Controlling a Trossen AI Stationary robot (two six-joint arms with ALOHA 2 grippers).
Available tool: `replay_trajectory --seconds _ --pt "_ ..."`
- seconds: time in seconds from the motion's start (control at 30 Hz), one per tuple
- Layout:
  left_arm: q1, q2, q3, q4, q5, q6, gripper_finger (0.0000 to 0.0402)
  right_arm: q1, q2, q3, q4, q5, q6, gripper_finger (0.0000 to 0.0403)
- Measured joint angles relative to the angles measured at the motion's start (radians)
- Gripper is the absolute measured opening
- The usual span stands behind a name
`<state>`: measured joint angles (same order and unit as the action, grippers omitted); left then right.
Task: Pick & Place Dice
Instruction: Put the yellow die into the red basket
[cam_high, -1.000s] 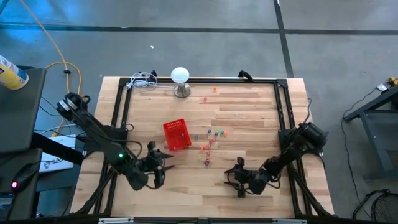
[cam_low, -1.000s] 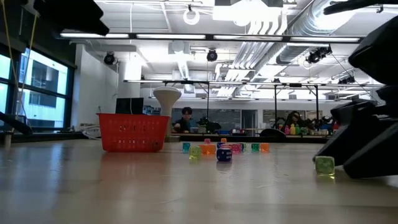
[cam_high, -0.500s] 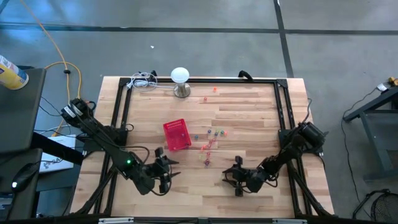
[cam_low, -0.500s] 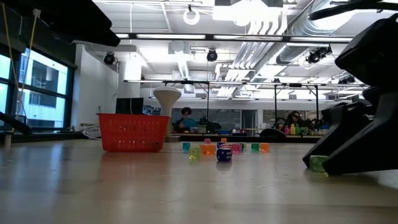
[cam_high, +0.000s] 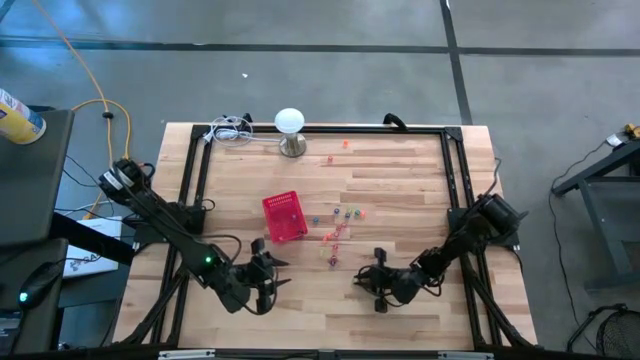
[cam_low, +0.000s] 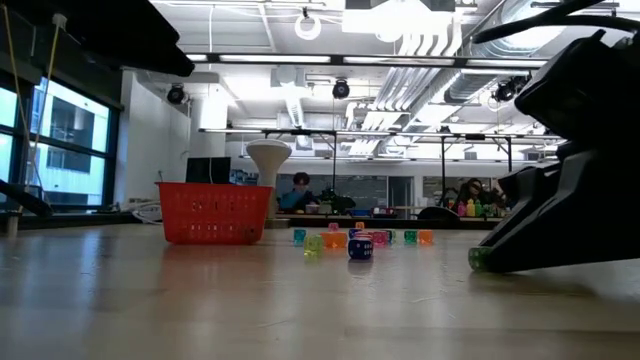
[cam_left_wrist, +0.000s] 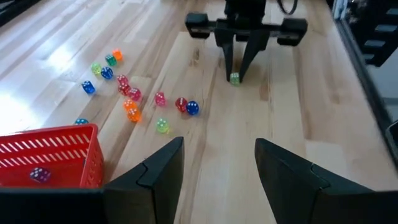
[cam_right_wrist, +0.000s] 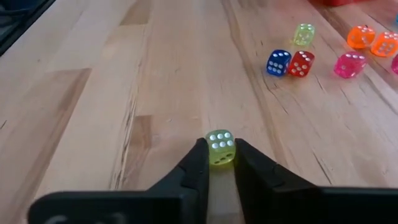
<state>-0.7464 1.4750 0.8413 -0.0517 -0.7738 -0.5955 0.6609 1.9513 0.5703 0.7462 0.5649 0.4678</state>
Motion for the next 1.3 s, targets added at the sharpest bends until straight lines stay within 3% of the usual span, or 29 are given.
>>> replay_trajectory --seconds 0.23,0.5,0.73,0.83,1.0,1.3 --pt "0.013 0.053 0.000 0.010 0.001 0.007 0.0190 -0.095 -0.022 0.018 0.150 -0.071 -0.173 0.0045" --pt "0.010 0.060 0.000 0.020 -0.003 0.024 0.0190 -0.288 -0.036 0.253 0.005 -0.308 -0.388 0.0044" --pt "-0.021 0.060 0.000 0.023 -0.006 0.025 0.0190 -0.440 -0.036 0.513 -0.390 -0.314 -0.395 0.0044" --pt "-0.031 0.060 0.000 0.023 -0.006 0.026 0.0190 -0.494 -0.032 0.556 -0.419 -0.336 -0.395 0.0044" --pt "-0.032 0.060 0.000 0.025 -0.006 0.055 0.0190 -0.565 -0.028 0.570 -0.423 -0.467 -0.393 0.0045" --pt "-0.031 0.060 0.000 0.033 -0.006 0.072 0.0190 -0.578 -0.015 0.571 -0.405 -0.462 -0.389 0.0091"
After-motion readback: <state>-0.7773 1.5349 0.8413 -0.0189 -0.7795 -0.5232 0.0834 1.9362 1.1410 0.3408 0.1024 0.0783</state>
